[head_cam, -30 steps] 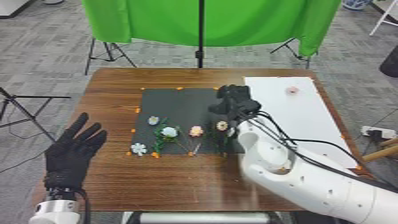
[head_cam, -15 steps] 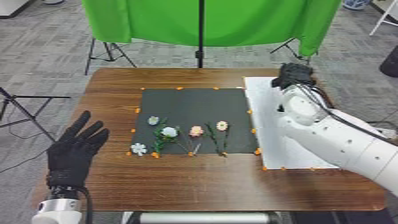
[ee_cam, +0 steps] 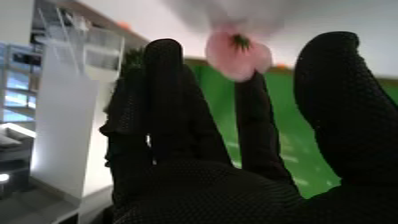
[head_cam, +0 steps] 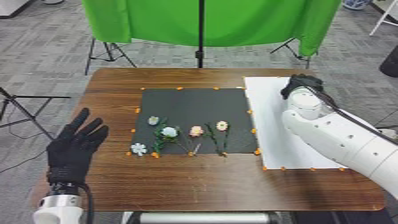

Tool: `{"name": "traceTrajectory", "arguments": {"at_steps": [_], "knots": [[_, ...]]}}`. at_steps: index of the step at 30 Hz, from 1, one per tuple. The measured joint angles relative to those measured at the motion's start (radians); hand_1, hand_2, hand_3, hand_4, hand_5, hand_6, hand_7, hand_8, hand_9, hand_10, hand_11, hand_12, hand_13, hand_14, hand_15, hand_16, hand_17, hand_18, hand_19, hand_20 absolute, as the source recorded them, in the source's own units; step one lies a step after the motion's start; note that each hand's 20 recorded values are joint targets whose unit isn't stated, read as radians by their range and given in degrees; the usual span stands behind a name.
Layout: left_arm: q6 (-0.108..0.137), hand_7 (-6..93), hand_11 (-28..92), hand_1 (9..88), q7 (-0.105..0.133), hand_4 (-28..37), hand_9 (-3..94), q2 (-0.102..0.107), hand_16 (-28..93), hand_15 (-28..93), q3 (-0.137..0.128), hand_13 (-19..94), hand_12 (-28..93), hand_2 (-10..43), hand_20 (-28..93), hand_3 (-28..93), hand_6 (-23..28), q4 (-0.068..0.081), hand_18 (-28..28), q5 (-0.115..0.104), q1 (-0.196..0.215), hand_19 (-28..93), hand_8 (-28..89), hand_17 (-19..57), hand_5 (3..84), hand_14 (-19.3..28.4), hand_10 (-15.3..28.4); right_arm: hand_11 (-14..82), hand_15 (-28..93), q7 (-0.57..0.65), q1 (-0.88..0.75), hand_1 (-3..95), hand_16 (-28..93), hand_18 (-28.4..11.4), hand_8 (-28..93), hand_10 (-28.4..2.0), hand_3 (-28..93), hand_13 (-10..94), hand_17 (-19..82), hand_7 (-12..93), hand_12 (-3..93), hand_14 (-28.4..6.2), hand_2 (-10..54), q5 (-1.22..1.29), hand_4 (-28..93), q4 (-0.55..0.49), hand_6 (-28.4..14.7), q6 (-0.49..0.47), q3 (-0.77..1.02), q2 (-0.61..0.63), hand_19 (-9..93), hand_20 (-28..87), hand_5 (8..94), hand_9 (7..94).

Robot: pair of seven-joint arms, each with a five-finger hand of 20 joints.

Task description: Arrange flowers

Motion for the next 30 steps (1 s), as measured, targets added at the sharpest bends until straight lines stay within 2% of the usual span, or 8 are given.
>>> {"name": "traceTrajectory", "arguments": {"at_steps": [3, 5, 7, 10, 15, 18, 25, 30], "knots": [[-0.004, 9.9, 23, 19.3, -0.006, -28.3, 34.9, -0.006, -11, 56, -0.002, 23, 10, 7.3, 8, 81, 8.0, 0.005, 27.3, 0.003, -0.006, 55, -10, -9.9, 35.8, 28.4, 20.7, 17.1, 56, -0.001, 0.001, 45.3, 18, -17.9, -15, -9.1, 76, 60, 28, 17, 13.7, -5.3, -9.5, 0.030, -28, 0.005, 6.3, 0.008, -0.014, 0.007, 85, 36, 60.6, 65.6], [-0.008, 9.9, 23, 19.3, -0.008, -28.3, 34.9, -0.009, -11, 56, -0.003, 23, 10, 7.4, 8, 81, 7.9, 0.008, 27.3, 0.005, -0.010, 55, -9, -9.9, 35.9, 28.4, 20.6, 8.3, 52, 0.001, 0.004, 54.8, 28, -16.8, -4, -5.1, 67, 72, 33, 18, 26.9, -0.5, -9.5, 0.028, -28, 0.007, 5.1, 0.038, -0.035, 0.015, 88, 37, 77.4, 84.5], [-0.009, 9.9, 23, 19.3, -0.008, -28.3, 34.9, -0.011, -11, 56, -0.004, 23, 10, 7.4, 8, 81, 7.9, 0.009, 27.3, 0.006, -0.011, 55, -10, -9.9, 35.9, 28.4, 20.6, 9.1, 54, 0.004, 0.004, 59.2, 28, -16.1, -1, -3.6, 62, 78, 35, 18, 31.6, 0.0, -9.5, 0.019, -28, 0.009, 5.0, 0.095, -0.040, 0.023, 89, 38, 84.0, 92.1], [-0.009, 9.9, 23, 19.2, -0.008, -28.3, 34.9, -0.014, -11, 56, -0.008, 23, 10, 7.4, 8, 81, 7.9, 0.009, 27.3, 0.006, -0.010, 55, -10, -9.9, 35.9, 28.4, 20.6, 12.7, 56, 0.006, -0.002, 62.4, 28, -15.7, 0, -2.8, 59, 81, 37, 18, 31.6, 0.2, -9.5, -0.016, -28, 0.017, 4.7, 0.168, -0.052, 0.033, 89, 38, 86.6, 93.7], [-0.009, 9.9, 23, 19.2, -0.008, -28.3, 34.9, -0.019, -11, 56, -0.010, 23, 10, 7.5, 8, 81, 8.0, 0.008, 27.3, 0.006, -0.007, 55, -10, -9.9, 35.8, 28.4, 20.7, 14.5, 56, -0.001, -0.013, 62.1, 28, -16.0, 1, -3.0, 62, 82, 38, 18, 31.4, -0.1, -9.5, -0.085, -28, 0.018, 3.8, 0.227, -0.098, 0.051, 90, 38, 87.7, 93.7], [-0.009, 9.9, 23, 19.2, -0.008, -28.3, 34.9, -0.020, -11, 56, -0.010, 23, 10, 7.5, 8, 81, 8.0, 0.007, 27.3, 0.006, -0.005, 55, -10, -9.9, 35.9, 28.4, 20.7, 15.1, 56, 0.002, -0.013, 60.6, 28, -16.6, 1, -2.9, 65, 82, 39, 17, 30.9, -0.4, -9.5, -0.084, -28, -0.014, 3.6, 0.312, -0.139, 0.072, 90, 38, 88.0, 93.7], [-0.009, 9.9, 23, 19.3, -0.008, -28.3, 34.9, -0.022, -11, 56, -0.022, 23, 10, 7.6, 8, 81, 8.0, 0.005, 27.3, 0.006, 0.006, 55, -10, -9.9, 35.9, 28.4, 20.7, 16.0, 59, 0.005, 0.021, 58.0, 28, -17.4, 2, -3.3, 69, 81, 39, 18, 31.4, -1.0, -9.5, -0.033, -28, -0.244, 2.5, 0.555, -0.241, 0.155, 91, 38, 87.5, 93.7], [-0.010, 9.9, 23, 19.3, -0.009, -28.3, 34.9, -0.024, -11, 56, -0.023, 23, 10, 7.7, 8, 81, 8.0, 0.005, 27.3, 0.006, 0.009, 55, -10, -9.9, 35.9, 28.4, 20.7, 15.8, 60, 0.006, -0.043, 57.9, 28, -17.3, 2, -3.9, 70, 81, 38, 18, 31.7, -1.6, -9.5, 0.087, -28, -0.441, 1.9, 0.595, -0.106, 0.174, 92, 37, 87.5, 93.7]]}}
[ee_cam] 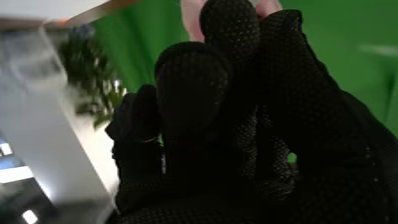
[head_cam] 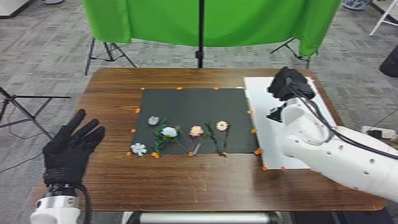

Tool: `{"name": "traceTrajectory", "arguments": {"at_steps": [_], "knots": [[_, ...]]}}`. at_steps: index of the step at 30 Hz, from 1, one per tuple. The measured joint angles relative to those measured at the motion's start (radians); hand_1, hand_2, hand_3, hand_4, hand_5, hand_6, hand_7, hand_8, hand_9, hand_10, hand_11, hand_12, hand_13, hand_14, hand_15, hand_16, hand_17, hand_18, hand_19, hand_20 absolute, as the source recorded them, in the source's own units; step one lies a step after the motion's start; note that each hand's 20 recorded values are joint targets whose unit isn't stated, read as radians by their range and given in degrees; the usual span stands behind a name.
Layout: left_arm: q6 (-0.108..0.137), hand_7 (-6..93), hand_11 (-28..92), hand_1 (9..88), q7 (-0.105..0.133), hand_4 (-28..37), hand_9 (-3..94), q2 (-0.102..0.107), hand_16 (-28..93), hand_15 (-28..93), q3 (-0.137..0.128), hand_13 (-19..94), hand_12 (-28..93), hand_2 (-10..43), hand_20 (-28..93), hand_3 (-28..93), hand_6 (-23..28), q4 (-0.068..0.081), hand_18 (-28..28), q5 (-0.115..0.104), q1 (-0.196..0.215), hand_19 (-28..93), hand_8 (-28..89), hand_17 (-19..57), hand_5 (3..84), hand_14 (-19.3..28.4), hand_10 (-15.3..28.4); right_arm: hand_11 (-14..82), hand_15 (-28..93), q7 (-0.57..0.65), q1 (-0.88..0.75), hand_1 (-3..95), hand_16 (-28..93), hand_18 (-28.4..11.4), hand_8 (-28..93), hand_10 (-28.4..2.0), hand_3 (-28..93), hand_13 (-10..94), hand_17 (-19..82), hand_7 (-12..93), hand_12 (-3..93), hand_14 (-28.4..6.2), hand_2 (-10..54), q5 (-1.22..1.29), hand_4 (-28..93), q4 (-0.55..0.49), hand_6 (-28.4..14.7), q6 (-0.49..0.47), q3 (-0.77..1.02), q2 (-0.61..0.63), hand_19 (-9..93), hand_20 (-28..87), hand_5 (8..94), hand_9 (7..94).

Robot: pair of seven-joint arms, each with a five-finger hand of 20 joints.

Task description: Arrange flowers

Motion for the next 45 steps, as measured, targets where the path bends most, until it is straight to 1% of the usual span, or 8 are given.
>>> {"name": "traceTrajectory", "arguments": {"at_steps": [7, 14, 21, 26, 29, 36, 39, 45], "knots": [[0.000, 9.9, 23, 19.3, -0.008, -28.3, 35.0, 0.000, -11, 56, 0.000, 23, 10, 7.6, 8, 81, 8.0, -0.001, 27.3, 0.001, 0.006, 55, -10, -9.9, 35.9, 28.4, 20.7, 16.1, 61, -0.003, -0.165, 57.3, 27, -17.5, 2, -4.3, 71, 80, 37, 18, 31.7, -2.1, -9.5, -0.095, -28, -0.186, 1.8, -0.030, 0.128, -0.003, 92, 37, 87.4, 93.7], [-0.009, 9.9, 23, 19.5, -0.026, -28.3, 34.9, -0.010, -11, 56, -0.002, 23, 10, 7.7, 8, 81, 8.1, 0.000, 27.3, 0.010, 0.005, 55, -10, -9.9, 36.0, 28.4, 20.7, 17.4, 63, -0.005, -0.272, 56.1, 26, -18.4, 2, -5.4, 73, 79, 36, 18, 32.3, -3.1, -9.5, -0.158, -28, -0.205, 1.8, -0.054, 0.069, -0.017, 93, 37, 86.4, 93.7], [-0.016, 9.9, 23, 19.7, -0.040, -28.3, 35.0, -0.017, -11, 56, -0.002, 23, 10, 7.7, 8, 81, 8.1, 0.001, 27.3, 0.016, -0.001, 55, -10, -9.9, 35.9, 28.4, 20.7, 17.2, 70, -0.026, -0.298, 51.2, 22, -19.8, -2, -5.6, 71, 75, 33, 15, 36.3, -5.0, -9.5, -0.210, -28, -0.210, 2.0, -0.091, 0.009, -0.017, 93, 39, 76.4, 93.2], [-0.015, 10.2, 23, 20.4, -0.041, -28.3, 35.4, -0.017, -11, 56, -0.002, 23, 10, 8.1, 8, 82, 8.1, 0.001, 27.3, 0.015, -0.001, 55, -10, -9.9, 36.1, 28.4, 20.7, 40.5, 77, -0.070, -0.336, 40.7, 20, -21.5, -12, -9.2, 73, 69, 29, 15, 22.6, -7.6, -9.5, -0.246, -28, -0.234, 1.2, -0.202, 0.067, -0.013, 91, 44, 69.3, 82.4], [-0.014, 10.3, 23, 20.5, -0.038, -28.3, 35.4, -0.016, -11, 56, -0.001, 23, 10, 8.1, 8, 82, 8.1, 0.001, 27.3, 0.013, -0.001, 55, -10, -9.9, 36.1, 28.4, 20.7, 45.2, 79, -0.116, -0.381, 37.2, 21, -22.2, -12, -10.1, 70, 68, 28, 14, 21.0, -8.4, -9.5, -0.231, -28, -0.267, 0.8, -0.263, 0.136, -0.006, 91, 45, 67.5, 80.8], [-0.012, 10.3, 23, 20.4, -0.015, -28.3, 35.3, -0.002, -11, 56, 0.007, 23, 10, 8.0, 8, 82, 8.2, 0.001, 27.2, 0.005, 0.003, 55, -10, -9.9, 36.1, 28.4, 20.7, 48.0, 81, -0.133, -0.395, 31.9, 22, -22.9, -12, -10.6, 66, 68, 28, 13, 20.5, -9.5, -9.5, -0.236, -28, -0.310, 0.0, -0.229, 0.148, 0.016, 91, 47, 66.4, 80.0], [-0.011, 10.1, 23, 20.2, -0.006, -28.3, 35.2, 0.004, -12, 56, 0.010, 23, 10, 8.0, 8, 81, 8.2, 0.001, 27.3, 0.001, 0.005, 55, -10, -9.9, 36.2, 28.4, 20.7, 43.8, 78, -0.132, -0.432, 28.0, 20, -22.9, -12, -12.3, 68, 65, 26, 13, 18.7, -10.3, -9.5, -0.237, -28, -0.338, -0.5, -0.204, 0.216, 0.025, 87, 46, 65.4, 77.1], [-0.008, 9.8, 22, 19.0, -0.006, -28.3, 35.0, 0.004, -12, 56, 0.010, 23, 9, 8.2, 8, 81, 7.4, 0.003, 27.3, -0.001, 0.005, 55, -10, -9.9, 36.3, 28.4, 19.9, 29.3, 65, -0.210, -0.628, 22.7, 12, -21.4, -12, -17.4, 72, 51, 18, 13, 15.4, -15.9, -1.4, -0.032, -28, -0.418, -1.3, -0.097, 0.548, 0.016, 72, 37, 56.8, 64.6]]}}
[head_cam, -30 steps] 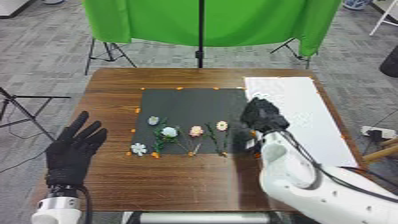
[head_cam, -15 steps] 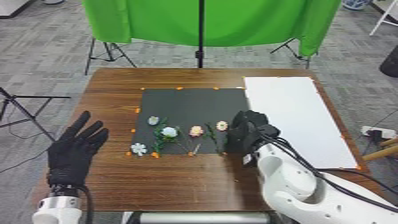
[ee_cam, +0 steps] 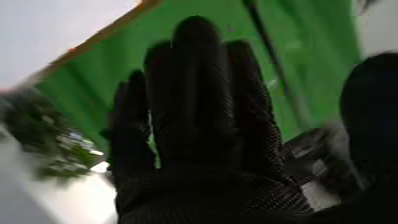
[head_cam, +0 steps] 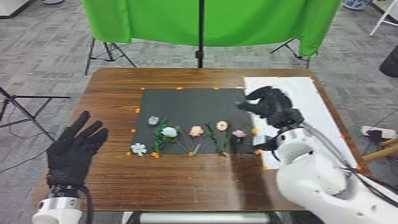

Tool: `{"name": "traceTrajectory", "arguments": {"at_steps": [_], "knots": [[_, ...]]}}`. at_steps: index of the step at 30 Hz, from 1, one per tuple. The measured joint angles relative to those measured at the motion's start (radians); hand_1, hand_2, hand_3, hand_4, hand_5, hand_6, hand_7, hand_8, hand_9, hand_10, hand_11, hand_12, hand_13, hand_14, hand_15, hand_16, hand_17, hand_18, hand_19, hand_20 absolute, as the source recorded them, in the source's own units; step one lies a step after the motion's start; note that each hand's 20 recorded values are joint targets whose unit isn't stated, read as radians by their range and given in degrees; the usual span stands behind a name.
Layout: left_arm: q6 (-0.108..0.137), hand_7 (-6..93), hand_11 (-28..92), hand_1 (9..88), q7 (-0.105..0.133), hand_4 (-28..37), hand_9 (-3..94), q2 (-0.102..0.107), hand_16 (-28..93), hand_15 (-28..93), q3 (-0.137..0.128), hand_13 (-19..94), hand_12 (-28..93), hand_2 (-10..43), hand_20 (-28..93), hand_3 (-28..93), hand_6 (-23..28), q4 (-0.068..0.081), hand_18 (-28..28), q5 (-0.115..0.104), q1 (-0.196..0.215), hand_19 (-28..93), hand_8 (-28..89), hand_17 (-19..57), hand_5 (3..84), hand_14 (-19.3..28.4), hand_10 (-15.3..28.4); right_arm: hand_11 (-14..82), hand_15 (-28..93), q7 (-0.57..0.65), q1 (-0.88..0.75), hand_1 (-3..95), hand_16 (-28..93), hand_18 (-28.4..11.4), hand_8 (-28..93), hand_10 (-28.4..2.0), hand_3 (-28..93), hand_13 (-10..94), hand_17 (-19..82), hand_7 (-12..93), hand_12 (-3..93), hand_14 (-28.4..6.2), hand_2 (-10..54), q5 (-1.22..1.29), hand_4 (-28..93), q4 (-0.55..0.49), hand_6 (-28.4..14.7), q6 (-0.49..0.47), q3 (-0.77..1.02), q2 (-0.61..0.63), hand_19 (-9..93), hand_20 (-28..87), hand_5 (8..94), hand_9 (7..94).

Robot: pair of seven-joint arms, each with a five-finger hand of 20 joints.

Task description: Arrange flowers

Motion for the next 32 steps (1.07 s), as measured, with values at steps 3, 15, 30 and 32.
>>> {"name": "traceTrajectory", "arguments": {"at_steps": [3, 15, 30, 32], "knots": [[0.004, 9.4, 20, 17.9, -0.001, -28.3, 33.4, -0.004, -12, 55, 0.000, 22, 8, 8.0, 8, 81, 6.7, 0.004, 27.3, 0.005, -0.002, 55, -10, -10.0, 35.9, 28.4, 18.3, 25.6, 59, -0.160, -0.090, 19.8, 9, -21.4, -12, -18.8, 71, 44, 13, 13, 14.4, -18.2, 0.3, 0.217, -28, -0.003, -1.2, 0.027, 0.144, -0.029, 66, 33, 52.7, 58.8], [0.024, 10.4, 17, 16.7, 0.020, -28.3, 31.7, -0.010, -11, 54, 0.025, 21, 8, 7.7, 8, 80, 3.1, 0.024, 27.5, 0.020, -0.020, 54, -11, -10.0, 31.0, 28.4, 16.3, 10.7, 34, -0.550, -0.370, 15.8, 12, -23.5, -12, -15.5, 72, 32, 2, 11, 12.6, -19.6, 2.2, 0.760, -28, 0.027, 2.8, -0.146, 0.550, -0.202, 51, 24, 42.2, 46.7], [0.019, 9.9, 18, 15.6, 0.020, -28.3, 34.1, -0.021, -9, 53, 0.026, 23, 10, 7.6, 9, 80, 3.9, 0.043, 28.3, 0.042, -0.024, 54, -10, -8.8, 33.0, 28.4, 17.2, 11.3, 34, -0.709, -0.488, 15.4, 15, -24.1, -13, -14.7, 73, 35, 4, 14, 14.0, -18.4, 1.9, 1.224, -28, 0.079, 3.0, -0.151, 0.602, -0.216, 52, 25, 46.7, 47.9], [0.019, 9.8, 18, 15.6, 0.020, -28.3, 33.9, -0.023, -9, 53, 0.026, 23, 10, 7.6, 10, 80, 3.9, 0.044, 28.3, 0.042, -0.024, 54, -10, -8.7, 33.0, 28.4, 17.2, 11.4, 35, -0.710, -0.492, 15.6, 15, -24.1, -13, -14.7, 73, 35, 4, 14, 14.1, -18.4, 2.0, 1.215, -28, 0.080, 3.0, -0.151, 0.602, -0.216, 52, 25, 46.7, 48.0]]}}
